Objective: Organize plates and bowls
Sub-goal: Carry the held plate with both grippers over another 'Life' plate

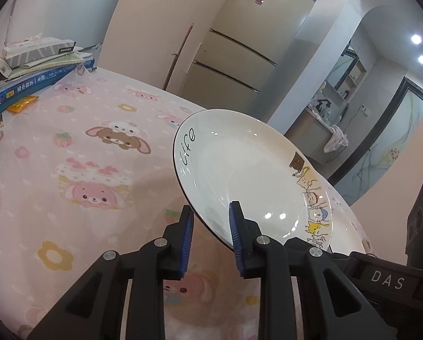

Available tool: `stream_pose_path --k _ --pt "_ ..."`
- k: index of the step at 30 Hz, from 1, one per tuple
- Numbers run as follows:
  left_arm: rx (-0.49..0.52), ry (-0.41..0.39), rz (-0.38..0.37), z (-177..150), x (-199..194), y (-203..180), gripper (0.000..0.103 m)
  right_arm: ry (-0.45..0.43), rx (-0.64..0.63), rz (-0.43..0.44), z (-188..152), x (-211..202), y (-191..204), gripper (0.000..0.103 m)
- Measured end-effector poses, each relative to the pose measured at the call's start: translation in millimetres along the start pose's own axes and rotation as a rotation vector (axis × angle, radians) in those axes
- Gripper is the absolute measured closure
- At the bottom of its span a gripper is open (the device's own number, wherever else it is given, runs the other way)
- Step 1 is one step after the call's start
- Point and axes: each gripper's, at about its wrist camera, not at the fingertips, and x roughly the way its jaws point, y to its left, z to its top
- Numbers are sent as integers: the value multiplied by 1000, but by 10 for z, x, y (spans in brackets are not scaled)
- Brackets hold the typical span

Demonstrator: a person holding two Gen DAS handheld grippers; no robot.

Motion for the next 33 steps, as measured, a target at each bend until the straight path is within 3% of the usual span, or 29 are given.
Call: stream_pose_path --k 7,16,22,27,33 --pt "-10 29 -19 -15 70 6 74 28 19 -33 30 67 -35 77" --pt "-9 7 -34 -15 20 -5 73 53 81 14 42 57 -73 74" --pt "6 1 -33 -8 14 -42 71 26 129 29 16 37 -89 72" --pt "26 25 21 62 34 -150 71 -8 179 23 -8 27 -88 71" --pt "35 49 57 170 122 -205 73 14 286 77 15 34 -182 69"
